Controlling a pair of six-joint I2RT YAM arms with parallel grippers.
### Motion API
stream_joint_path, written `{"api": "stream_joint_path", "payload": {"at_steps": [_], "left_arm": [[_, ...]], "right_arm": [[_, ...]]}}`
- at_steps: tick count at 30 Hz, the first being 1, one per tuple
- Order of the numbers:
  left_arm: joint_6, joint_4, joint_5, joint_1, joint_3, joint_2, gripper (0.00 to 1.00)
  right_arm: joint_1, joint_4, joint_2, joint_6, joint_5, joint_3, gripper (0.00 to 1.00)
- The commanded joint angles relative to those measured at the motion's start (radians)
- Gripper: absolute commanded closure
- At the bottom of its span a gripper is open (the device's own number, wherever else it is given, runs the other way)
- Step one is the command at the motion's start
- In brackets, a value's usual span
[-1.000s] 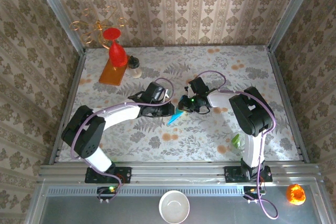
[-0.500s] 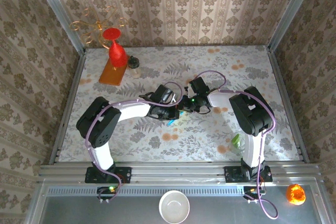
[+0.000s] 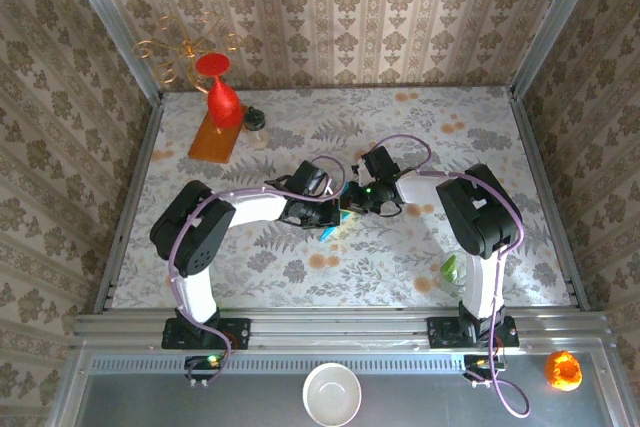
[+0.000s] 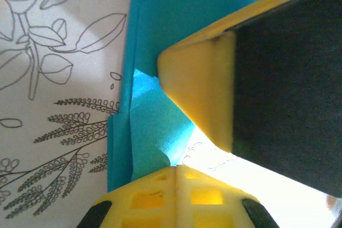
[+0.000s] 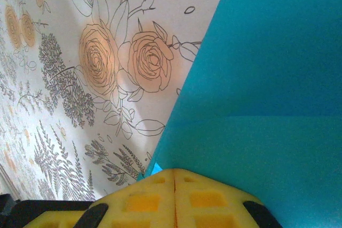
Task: Fold a paper plane with a square sheet of paper (pick it up from the middle)
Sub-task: Fold the wing for the fifth time at the center of the table.
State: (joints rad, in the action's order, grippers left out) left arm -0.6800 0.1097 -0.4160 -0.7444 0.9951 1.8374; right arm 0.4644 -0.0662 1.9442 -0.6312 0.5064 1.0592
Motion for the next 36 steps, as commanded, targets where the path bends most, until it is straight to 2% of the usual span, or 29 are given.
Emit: {"api": "stream_joint_path", "payload": {"at_steps": [1,13,29,36], "left_arm": [[-0.01,-0.005,-0.018,0.005,-0.013,0.012,0.98],[-0.011,0.024,-0.012,0.004,-0.086,-0.01,1.0],[0.043,0.13,0.003,-0.018,-0.216,-0.115,1.0],[0.036,0.116,-0.009,0.015,-0.308,-0.191,1.0]], "right_arm": [[0.004,-0.072,0.049,0.012,-0.02,-0.007,0.9],[0.003,-0.164,0.074,0.024,-0.082,0.027,0.91],[-0.002,-0.243,0.106,0.018,-0.131,0.056,0.92],[-0.001,-0.242,0.104,0.019,-0.128,0.057,0.92]]}}
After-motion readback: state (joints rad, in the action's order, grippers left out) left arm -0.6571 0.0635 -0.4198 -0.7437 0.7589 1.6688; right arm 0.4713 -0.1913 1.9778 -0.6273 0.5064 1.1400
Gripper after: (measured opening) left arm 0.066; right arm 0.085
